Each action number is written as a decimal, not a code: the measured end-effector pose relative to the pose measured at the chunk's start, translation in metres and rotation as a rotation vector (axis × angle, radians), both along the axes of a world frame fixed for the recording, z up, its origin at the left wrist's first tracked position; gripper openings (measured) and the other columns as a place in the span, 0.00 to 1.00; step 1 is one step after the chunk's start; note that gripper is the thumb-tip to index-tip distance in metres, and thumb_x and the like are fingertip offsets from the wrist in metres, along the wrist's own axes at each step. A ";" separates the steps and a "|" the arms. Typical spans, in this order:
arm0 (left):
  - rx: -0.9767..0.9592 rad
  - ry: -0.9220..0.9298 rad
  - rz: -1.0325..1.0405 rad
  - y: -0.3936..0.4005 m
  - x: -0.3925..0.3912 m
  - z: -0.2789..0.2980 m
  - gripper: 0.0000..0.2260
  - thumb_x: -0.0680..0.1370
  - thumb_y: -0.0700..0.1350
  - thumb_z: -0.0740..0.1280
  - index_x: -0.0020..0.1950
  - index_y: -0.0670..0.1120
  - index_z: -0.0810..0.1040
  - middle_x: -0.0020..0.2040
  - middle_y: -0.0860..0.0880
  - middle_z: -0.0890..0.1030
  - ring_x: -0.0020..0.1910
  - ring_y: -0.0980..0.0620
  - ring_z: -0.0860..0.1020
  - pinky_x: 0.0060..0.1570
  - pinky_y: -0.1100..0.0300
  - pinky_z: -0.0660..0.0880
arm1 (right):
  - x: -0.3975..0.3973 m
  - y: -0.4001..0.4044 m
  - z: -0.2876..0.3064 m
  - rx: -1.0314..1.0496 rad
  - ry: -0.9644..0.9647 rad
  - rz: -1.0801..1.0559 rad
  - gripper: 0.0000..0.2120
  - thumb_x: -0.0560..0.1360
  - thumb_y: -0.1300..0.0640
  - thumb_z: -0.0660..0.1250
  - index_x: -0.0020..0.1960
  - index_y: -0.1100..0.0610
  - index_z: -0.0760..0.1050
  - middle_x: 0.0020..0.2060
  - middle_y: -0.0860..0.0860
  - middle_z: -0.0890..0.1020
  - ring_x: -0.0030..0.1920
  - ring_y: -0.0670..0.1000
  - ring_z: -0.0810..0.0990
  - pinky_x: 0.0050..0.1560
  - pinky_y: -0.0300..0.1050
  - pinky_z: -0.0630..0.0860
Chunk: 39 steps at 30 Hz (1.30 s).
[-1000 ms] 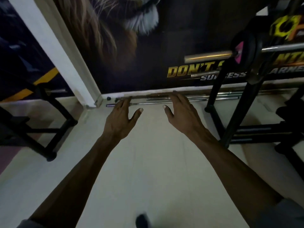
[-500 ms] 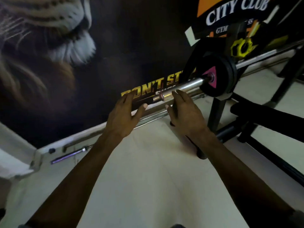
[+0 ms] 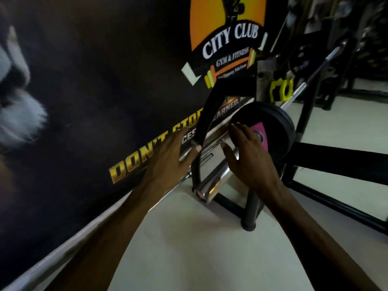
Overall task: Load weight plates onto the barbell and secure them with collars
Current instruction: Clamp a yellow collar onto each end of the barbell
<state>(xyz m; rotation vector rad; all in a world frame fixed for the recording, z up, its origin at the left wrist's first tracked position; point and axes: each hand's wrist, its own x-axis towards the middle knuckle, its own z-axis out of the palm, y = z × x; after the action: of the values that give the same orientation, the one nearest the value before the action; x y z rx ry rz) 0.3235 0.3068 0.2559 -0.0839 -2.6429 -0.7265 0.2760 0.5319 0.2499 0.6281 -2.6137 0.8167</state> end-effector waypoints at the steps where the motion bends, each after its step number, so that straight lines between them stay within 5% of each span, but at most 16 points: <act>1: -0.007 0.004 -0.041 -0.002 -0.020 0.000 0.28 0.82 0.64 0.61 0.79 0.56 0.63 0.76 0.52 0.72 0.74 0.52 0.70 0.71 0.43 0.72 | -0.011 0.000 0.002 -0.015 0.013 -0.031 0.30 0.83 0.46 0.63 0.81 0.54 0.60 0.79 0.55 0.64 0.76 0.56 0.69 0.68 0.59 0.77; 4: -0.005 0.034 -0.113 -0.002 -0.072 0.000 0.27 0.82 0.64 0.62 0.78 0.55 0.66 0.74 0.52 0.74 0.72 0.52 0.73 0.68 0.51 0.74 | -0.034 0.001 0.007 -0.042 0.053 -0.118 0.28 0.83 0.46 0.63 0.79 0.54 0.63 0.77 0.55 0.68 0.72 0.55 0.73 0.68 0.56 0.77; 8: 0.036 0.046 -0.286 0.021 -0.130 0.001 0.26 0.81 0.65 0.60 0.77 0.55 0.67 0.72 0.51 0.76 0.68 0.59 0.73 0.64 0.70 0.70 | -0.058 0.013 0.013 -0.028 -0.002 -0.259 0.30 0.82 0.43 0.59 0.81 0.54 0.62 0.79 0.54 0.66 0.79 0.56 0.65 0.74 0.55 0.70; 13: 0.084 0.042 -0.444 0.054 -0.191 0.006 0.25 0.83 0.58 0.64 0.78 0.50 0.68 0.74 0.49 0.74 0.74 0.49 0.72 0.69 0.47 0.73 | -0.085 0.035 0.018 0.018 0.051 -0.398 0.25 0.83 0.45 0.60 0.77 0.52 0.66 0.73 0.51 0.71 0.71 0.55 0.73 0.64 0.49 0.76; 15: 0.088 0.066 -0.487 0.066 -0.213 0.009 0.26 0.83 0.58 0.64 0.79 0.48 0.67 0.75 0.48 0.72 0.74 0.49 0.70 0.71 0.51 0.72 | -0.103 0.043 0.022 -0.016 0.068 -0.453 0.21 0.83 0.44 0.61 0.73 0.51 0.69 0.67 0.51 0.74 0.66 0.55 0.76 0.56 0.45 0.75; 19: 0.024 0.087 -0.579 0.085 -0.251 0.010 0.25 0.83 0.58 0.63 0.78 0.49 0.68 0.75 0.50 0.72 0.74 0.51 0.69 0.68 0.59 0.69 | -0.155 0.062 0.037 -0.152 0.017 -0.507 0.20 0.83 0.47 0.64 0.70 0.55 0.73 0.65 0.54 0.77 0.63 0.55 0.78 0.56 0.43 0.73; 22: 0.050 0.050 -0.645 0.090 -0.268 -0.001 0.23 0.83 0.59 0.63 0.73 0.48 0.74 0.71 0.50 0.76 0.72 0.50 0.73 0.70 0.54 0.71 | -0.193 0.075 0.047 -0.241 -0.087 -0.576 0.22 0.82 0.48 0.67 0.70 0.60 0.74 0.66 0.57 0.79 0.63 0.56 0.81 0.58 0.47 0.78; 27: 0.103 0.085 -0.640 0.086 -0.281 -0.014 0.27 0.79 0.67 0.60 0.70 0.51 0.77 0.68 0.53 0.79 0.69 0.54 0.73 0.64 0.63 0.69 | -0.233 0.084 0.049 -0.311 -0.225 -0.600 0.24 0.78 0.50 0.73 0.69 0.61 0.76 0.65 0.57 0.81 0.64 0.56 0.81 0.57 0.56 0.82; 31: 0.144 0.086 -0.649 0.085 -0.282 -0.015 0.25 0.79 0.65 0.63 0.69 0.51 0.78 0.68 0.53 0.79 0.69 0.55 0.73 0.63 0.64 0.68 | -0.249 0.088 0.042 -0.356 -0.270 -0.601 0.16 0.76 0.52 0.76 0.60 0.59 0.82 0.55 0.59 0.86 0.51 0.56 0.85 0.51 0.54 0.82; 36: 0.143 0.089 -0.661 0.084 -0.281 -0.011 0.24 0.80 0.62 0.66 0.70 0.49 0.78 0.68 0.51 0.79 0.69 0.53 0.74 0.64 0.63 0.69 | -0.248 0.088 0.034 -0.391 -0.145 -0.587 0.14 0.78 0.55 0.74 0.59 0.61 0.79 0.60 0.59 0.82 0.60 0.57 0.83 0.45 0.54 0.85; 39: 0.204 0.055 -0.671 0.083 -0.278 -0.006 0.23 0.79 0.62 0.67 0.68 0.49 0.78 0.67 0.51 0.80 0.67 0.54 0.75 0.63 0.64 0.70 | -0.240 0.090 0.040 -0.392 -0.002 -0.632 0.12 0.79 0.55 0.72 0.58 0.60 0.80 0.61 0.59 0.79 0.62 0.57 0.82 0.51 0.57 0.84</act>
<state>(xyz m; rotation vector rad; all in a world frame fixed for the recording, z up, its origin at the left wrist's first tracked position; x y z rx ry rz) 0.0454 0.3900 0.2500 -0.9466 -2.4582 -1.1707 0.0361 0.6222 0.2894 -0.2940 -2.3233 1.0489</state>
